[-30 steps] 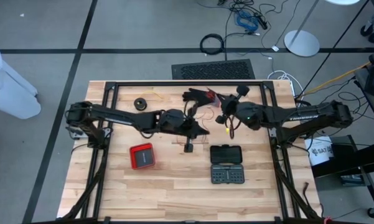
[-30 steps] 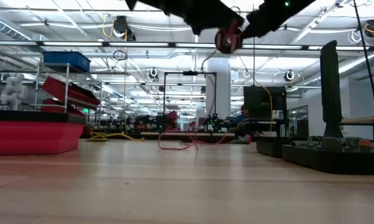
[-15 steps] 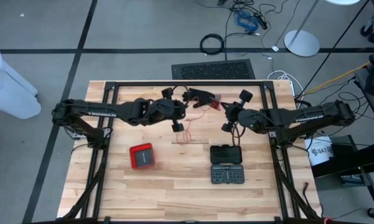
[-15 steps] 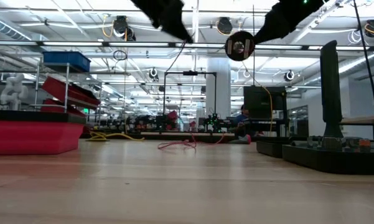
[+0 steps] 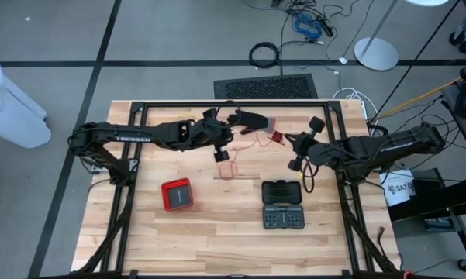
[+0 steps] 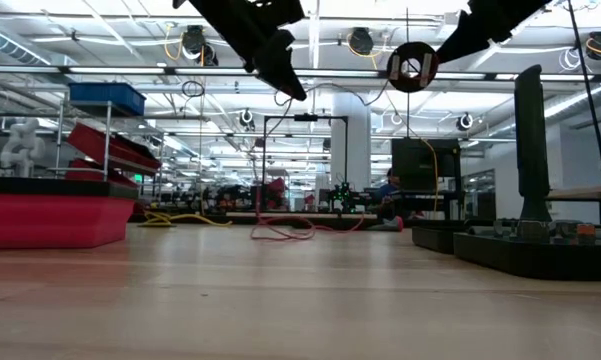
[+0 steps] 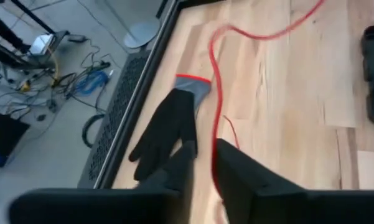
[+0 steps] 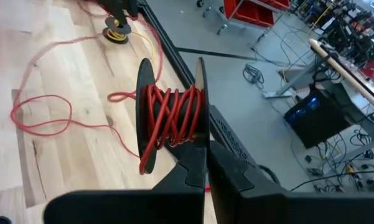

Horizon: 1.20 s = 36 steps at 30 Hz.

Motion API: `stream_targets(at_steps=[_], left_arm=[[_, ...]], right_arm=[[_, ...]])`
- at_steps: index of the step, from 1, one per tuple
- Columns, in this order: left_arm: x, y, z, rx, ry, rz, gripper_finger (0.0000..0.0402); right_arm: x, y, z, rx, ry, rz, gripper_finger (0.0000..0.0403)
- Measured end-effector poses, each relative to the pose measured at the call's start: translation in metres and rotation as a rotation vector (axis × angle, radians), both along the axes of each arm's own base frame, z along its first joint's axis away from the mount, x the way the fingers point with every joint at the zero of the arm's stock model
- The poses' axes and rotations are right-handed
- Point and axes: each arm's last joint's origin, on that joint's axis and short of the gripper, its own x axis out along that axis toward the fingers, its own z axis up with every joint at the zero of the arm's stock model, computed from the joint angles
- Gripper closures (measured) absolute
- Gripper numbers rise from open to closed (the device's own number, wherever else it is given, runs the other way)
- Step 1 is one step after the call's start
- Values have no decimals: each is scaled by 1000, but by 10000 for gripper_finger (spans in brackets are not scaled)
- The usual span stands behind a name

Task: Coil cords
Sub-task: Uncoil the red wire from the spool

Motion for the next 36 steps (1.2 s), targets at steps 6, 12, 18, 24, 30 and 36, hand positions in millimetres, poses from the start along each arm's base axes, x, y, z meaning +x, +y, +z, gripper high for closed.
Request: stream_targets(at_steps=[6,12,18,24,30,36], left_arm=[[-1,1,0,34,11,48,227],[-5,5,0,168,72,151,195],[-7,8,0,229,99,220,193],[-5,7,-2,152,98,103,193],[-5,8,-5,-59,79,-139,193],[-5,8,-4,-187,41,-289,193]], right_arm=[[1,0,1,0,-13,0,403],[1,0,2,-2,-19,7,403],[0,-1,2,-38,4,-11,403],[-1,-1,0,-61,33,-13,403],[-4,-1,-4,-49,85,5,403],[-4,0,-5,1,90,48,403]])
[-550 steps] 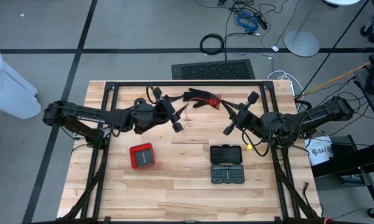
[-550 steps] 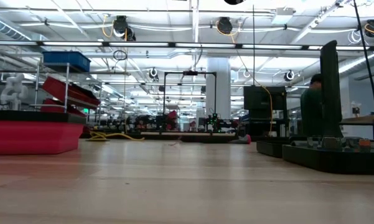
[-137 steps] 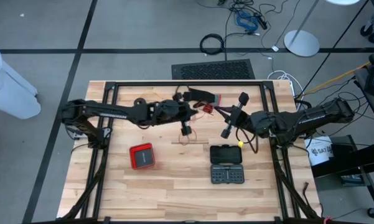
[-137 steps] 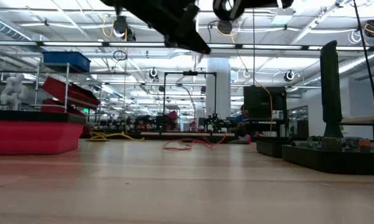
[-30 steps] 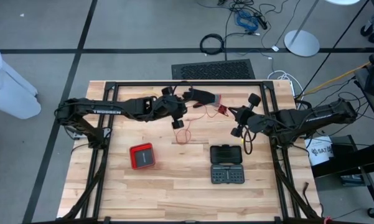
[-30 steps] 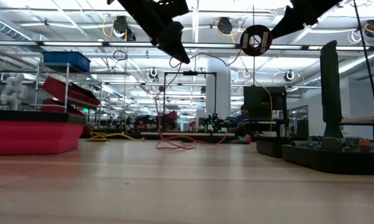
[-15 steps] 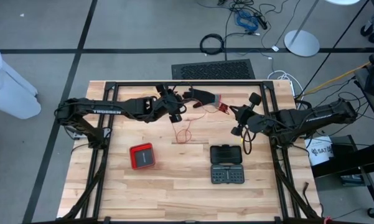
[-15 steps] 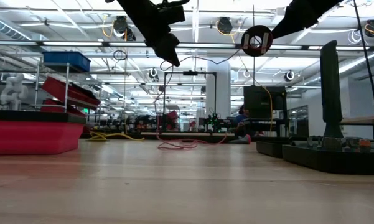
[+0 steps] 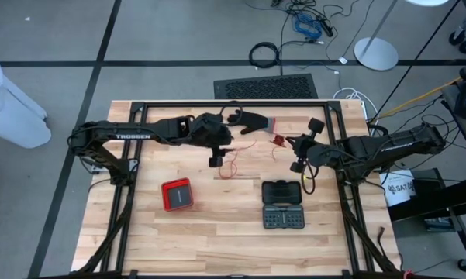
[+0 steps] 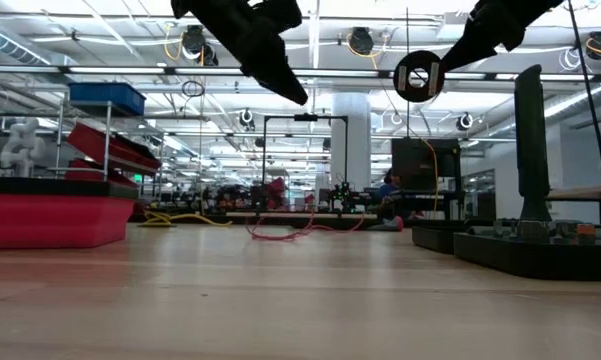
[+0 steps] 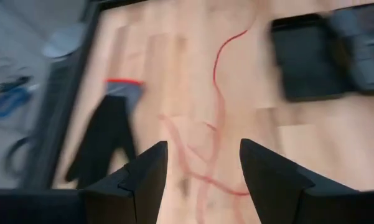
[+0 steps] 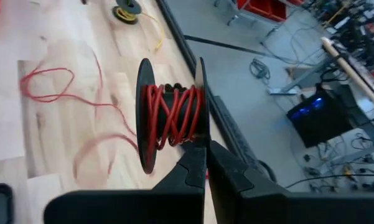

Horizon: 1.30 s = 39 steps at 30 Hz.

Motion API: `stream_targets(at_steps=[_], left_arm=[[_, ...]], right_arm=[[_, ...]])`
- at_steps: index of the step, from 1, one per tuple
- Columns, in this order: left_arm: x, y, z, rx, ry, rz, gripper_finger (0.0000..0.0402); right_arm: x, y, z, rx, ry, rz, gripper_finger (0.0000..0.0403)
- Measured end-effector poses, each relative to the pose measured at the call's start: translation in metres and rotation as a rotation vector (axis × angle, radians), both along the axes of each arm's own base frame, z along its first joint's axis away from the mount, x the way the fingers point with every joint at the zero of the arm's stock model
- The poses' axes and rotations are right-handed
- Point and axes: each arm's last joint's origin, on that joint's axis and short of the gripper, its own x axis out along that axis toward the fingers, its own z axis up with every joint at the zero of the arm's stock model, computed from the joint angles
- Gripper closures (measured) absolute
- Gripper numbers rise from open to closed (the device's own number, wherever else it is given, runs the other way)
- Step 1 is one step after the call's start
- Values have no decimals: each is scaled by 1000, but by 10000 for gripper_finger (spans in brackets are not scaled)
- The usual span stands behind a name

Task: Coil cords
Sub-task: Uncoil the red wire from the spool

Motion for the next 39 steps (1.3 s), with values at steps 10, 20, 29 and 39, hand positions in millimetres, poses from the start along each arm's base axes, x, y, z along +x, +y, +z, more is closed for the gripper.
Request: stream_targets(at_steps=[10,20,29,39], left_arm=[[27,2,10,-196,-308,-70,193],[68,-11,-19,-255,-463,-118,193],[83,-9,-35,-316,-495,-73,198],[83,-6,-38,-249,-487,-24,307]], right_arm=[[12,3,15,25,-181,47,403],[15,4,24,-8,-248,69,403],[16,4,24,-8,-250,69,403],[20,4,20,-11,-233,69,403]])
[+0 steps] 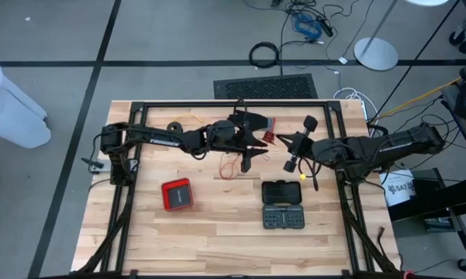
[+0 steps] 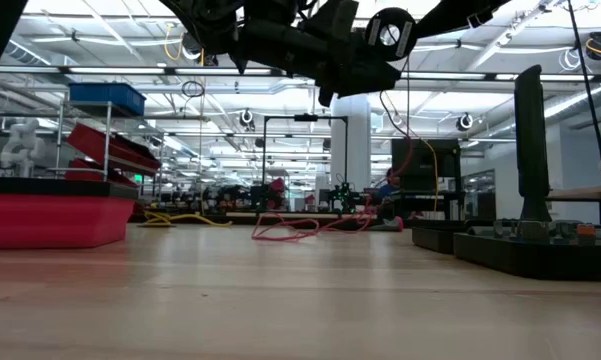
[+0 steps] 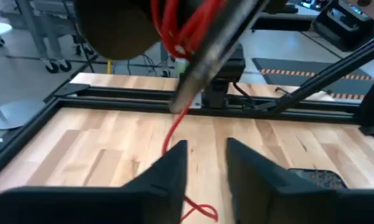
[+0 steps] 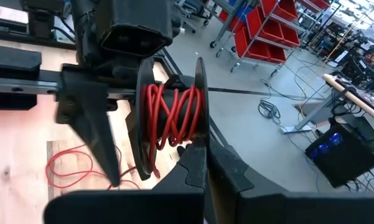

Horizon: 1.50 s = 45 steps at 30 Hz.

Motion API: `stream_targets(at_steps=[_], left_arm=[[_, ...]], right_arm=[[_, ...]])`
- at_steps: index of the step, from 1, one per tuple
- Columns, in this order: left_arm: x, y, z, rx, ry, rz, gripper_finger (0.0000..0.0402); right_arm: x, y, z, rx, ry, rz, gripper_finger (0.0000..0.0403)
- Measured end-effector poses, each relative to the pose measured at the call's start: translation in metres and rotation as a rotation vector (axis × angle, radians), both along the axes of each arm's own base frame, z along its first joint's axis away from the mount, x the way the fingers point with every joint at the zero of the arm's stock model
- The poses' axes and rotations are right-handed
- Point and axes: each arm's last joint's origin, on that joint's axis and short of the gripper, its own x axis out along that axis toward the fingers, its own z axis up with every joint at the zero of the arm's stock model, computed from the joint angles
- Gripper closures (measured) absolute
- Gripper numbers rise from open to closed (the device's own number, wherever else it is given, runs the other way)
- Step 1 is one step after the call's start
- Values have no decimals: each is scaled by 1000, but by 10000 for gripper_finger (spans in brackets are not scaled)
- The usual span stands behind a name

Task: Coil cords
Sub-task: Uncoil the red wire from the spool

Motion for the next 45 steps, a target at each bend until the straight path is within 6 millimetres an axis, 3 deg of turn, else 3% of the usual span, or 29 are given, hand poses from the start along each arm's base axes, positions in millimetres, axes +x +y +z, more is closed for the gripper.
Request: stream_targets(at_steps=[4,10,17,21,27,35,39,45], left_arm=[[0,-1,-1,35,13,-22,388],[-7,-6,3,72,79,-50,398],[-27,-19,44,131,1,-76,400],[-35,-22,51,151,52,-11,398],[-32,-18,29,165,193,72,331],[-18,-8,17,128,127,109,221],[-14,1,11,57,105,97,199],[-7,12,-5,10,112,90,200]], right_arm=[[5,1,-4,-4,23,0,403],[7,1,-7,-12,40,2,403],[7,0,-7,-15,48,-2,403],[7,0,-7,-14,46,-3,403],[8,1,-5,-7,21,3,403],[8,2,-5,11,13,32,403],[9,2,-4,17,7,49,403],[11,3,-1,1,-16,64,403]])
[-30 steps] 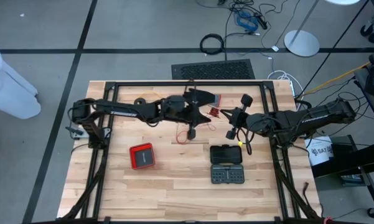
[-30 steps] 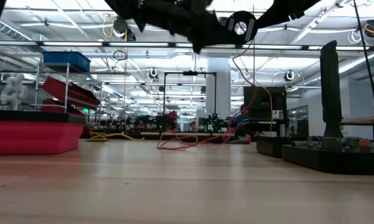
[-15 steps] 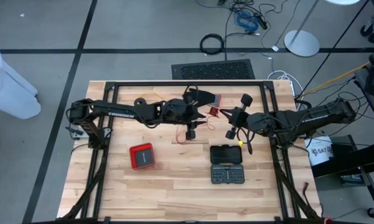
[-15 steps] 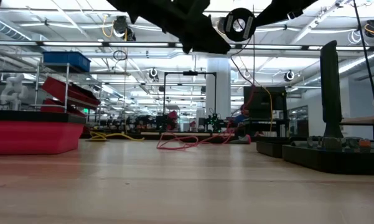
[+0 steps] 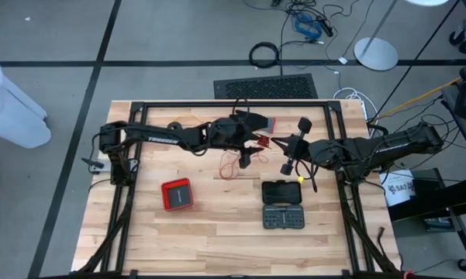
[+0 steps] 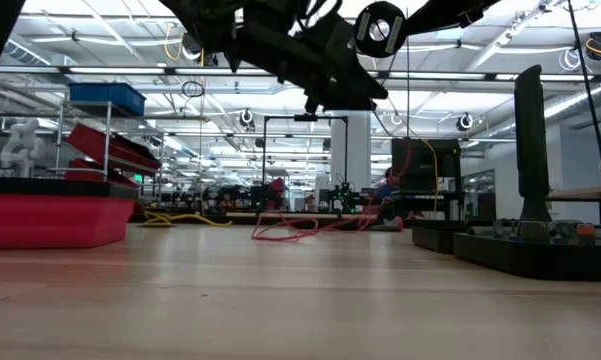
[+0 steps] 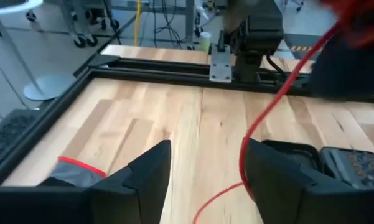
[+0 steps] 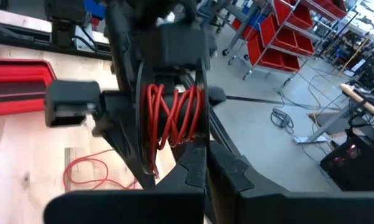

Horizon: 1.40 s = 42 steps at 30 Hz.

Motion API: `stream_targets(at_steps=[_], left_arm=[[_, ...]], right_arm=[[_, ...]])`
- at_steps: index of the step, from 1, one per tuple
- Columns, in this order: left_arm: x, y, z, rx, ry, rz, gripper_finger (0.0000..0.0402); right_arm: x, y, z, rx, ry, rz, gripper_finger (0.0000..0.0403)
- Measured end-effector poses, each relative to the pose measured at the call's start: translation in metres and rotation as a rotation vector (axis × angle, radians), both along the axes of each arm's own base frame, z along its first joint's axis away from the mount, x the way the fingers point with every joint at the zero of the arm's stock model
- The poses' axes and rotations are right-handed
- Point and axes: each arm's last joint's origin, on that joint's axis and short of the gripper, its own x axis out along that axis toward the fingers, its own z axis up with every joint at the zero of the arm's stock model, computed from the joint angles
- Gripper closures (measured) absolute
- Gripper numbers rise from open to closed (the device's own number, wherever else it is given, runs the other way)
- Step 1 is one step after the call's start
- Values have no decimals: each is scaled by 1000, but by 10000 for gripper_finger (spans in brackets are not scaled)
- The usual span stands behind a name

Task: Coil cords
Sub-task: Uncoil the red wire from the spool

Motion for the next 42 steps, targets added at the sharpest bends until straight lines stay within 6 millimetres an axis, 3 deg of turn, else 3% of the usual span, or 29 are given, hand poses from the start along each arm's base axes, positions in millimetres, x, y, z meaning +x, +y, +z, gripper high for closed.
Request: stream_targets(at_steps=[4,10,26,34,42], left_arm=[[2,-1,-2,-1,-5,-11,243],[2,-1,3,63,-32,-44,384],[11,-60,26,204,-92,-264,400],[10,-59,51,241,-69,-220,401],[-27,-42,69,300,193,-60,401]], right_arm=[[0,0,0,0,1,0,403],[0,0,-1,-2,9,-1,403],[4,-14,-6,-5,43,-73,403],[14,-14,-24,0,153,-87,403],[1,-13,-25,35,191,-105,403]])
